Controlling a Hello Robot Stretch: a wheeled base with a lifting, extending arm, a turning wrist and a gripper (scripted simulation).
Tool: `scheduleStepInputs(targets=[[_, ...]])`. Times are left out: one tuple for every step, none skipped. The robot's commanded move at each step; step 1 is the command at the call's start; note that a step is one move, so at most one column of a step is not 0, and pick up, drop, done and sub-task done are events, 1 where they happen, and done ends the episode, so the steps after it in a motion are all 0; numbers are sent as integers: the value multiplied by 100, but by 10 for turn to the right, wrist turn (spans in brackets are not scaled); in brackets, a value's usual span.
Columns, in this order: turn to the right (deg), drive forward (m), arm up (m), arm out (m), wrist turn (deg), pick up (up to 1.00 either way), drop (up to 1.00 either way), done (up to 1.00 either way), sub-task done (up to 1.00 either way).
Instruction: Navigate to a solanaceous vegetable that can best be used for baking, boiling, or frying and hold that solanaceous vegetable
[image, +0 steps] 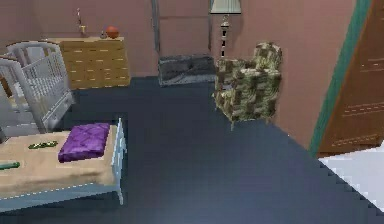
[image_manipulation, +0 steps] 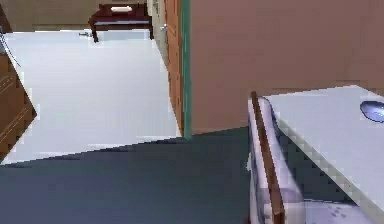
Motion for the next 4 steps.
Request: scheduleStepInputs(targets=[[-450,0,0,0,0,0,0,0,0],[-300,0,0,0,0,0,0,0,0],[-30,0,0,0,0,0,0,0,0],[0,20,0,0,0,0,0,0,0]])
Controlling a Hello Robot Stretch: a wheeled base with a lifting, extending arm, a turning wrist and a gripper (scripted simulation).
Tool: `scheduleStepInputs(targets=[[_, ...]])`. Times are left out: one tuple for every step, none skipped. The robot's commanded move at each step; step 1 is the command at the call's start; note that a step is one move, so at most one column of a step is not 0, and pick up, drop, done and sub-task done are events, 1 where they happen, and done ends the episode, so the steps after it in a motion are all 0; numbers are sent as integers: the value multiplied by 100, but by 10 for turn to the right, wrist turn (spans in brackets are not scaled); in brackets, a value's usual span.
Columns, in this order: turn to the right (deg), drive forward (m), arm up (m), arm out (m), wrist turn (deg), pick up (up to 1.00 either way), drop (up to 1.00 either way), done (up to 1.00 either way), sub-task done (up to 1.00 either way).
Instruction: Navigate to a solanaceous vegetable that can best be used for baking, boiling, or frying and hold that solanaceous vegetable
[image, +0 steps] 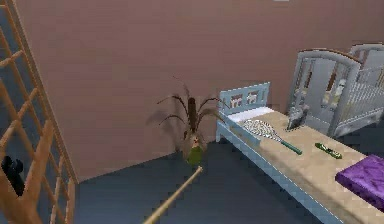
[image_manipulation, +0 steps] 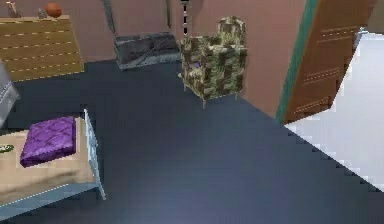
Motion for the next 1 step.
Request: scheduleStepInputs(targets=[[450,0,0,0,0,0,0,0,0]])
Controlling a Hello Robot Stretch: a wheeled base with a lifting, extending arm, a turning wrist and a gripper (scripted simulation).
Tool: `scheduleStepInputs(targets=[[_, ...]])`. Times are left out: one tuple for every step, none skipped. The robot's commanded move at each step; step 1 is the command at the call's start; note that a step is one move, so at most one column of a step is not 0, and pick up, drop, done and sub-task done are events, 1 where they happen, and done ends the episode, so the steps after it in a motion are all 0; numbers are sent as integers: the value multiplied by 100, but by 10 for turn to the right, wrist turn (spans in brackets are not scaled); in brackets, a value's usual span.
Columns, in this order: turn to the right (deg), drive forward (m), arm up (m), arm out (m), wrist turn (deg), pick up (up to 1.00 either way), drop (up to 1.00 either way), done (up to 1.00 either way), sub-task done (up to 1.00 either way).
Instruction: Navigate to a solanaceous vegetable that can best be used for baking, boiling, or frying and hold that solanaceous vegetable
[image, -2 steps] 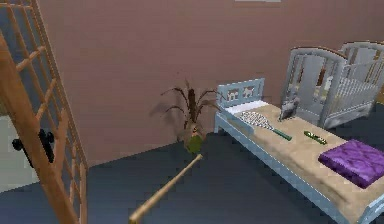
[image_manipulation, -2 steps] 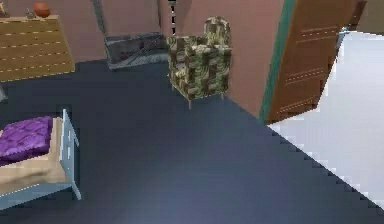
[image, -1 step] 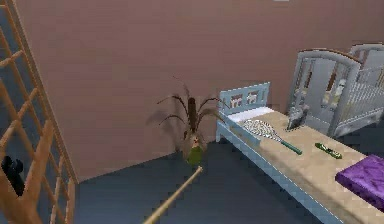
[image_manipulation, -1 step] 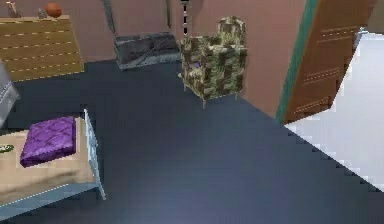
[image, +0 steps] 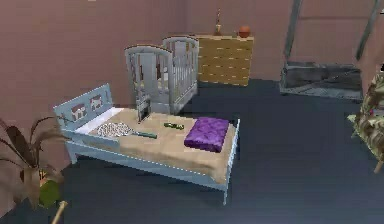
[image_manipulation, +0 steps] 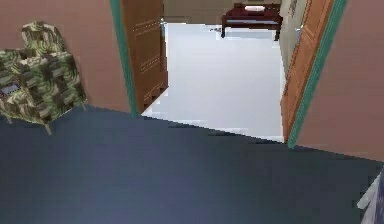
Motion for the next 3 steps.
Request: scheduleStepInputs(targets=[[420,0,0,0,0,0,0,0,0],[0,25,0,0,0,0,0,0,0],[450,0,0,0,0,0,0,0,0]])
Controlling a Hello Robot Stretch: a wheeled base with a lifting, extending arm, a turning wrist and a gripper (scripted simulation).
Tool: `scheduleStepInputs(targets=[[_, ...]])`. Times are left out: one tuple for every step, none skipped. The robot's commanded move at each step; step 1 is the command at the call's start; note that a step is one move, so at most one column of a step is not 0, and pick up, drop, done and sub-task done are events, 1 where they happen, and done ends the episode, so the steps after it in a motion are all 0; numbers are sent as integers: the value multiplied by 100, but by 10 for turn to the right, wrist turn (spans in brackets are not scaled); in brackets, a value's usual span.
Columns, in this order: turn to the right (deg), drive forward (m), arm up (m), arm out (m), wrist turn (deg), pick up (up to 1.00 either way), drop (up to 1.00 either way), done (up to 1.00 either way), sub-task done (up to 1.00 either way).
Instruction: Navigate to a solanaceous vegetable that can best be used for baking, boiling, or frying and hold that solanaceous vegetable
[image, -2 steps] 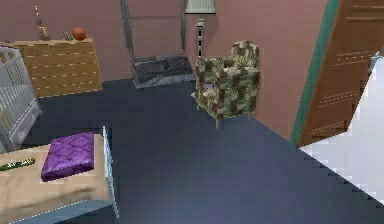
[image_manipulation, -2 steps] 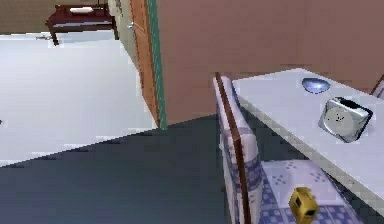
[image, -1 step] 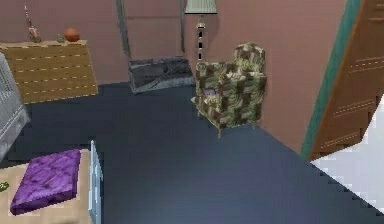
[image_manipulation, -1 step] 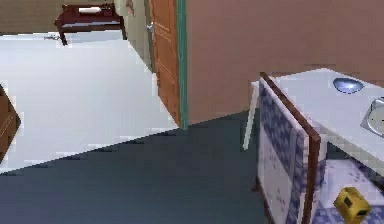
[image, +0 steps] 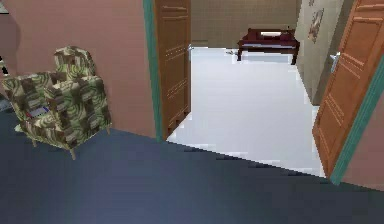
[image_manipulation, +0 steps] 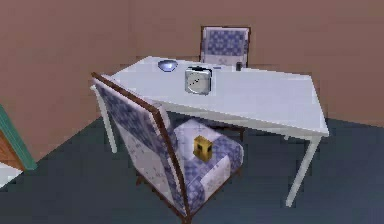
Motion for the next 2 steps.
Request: scheduleStepInputs(targets=[[150,0,0,0,0,0,0,0,0],[0,100,0,0,0,0,0,0,0]])
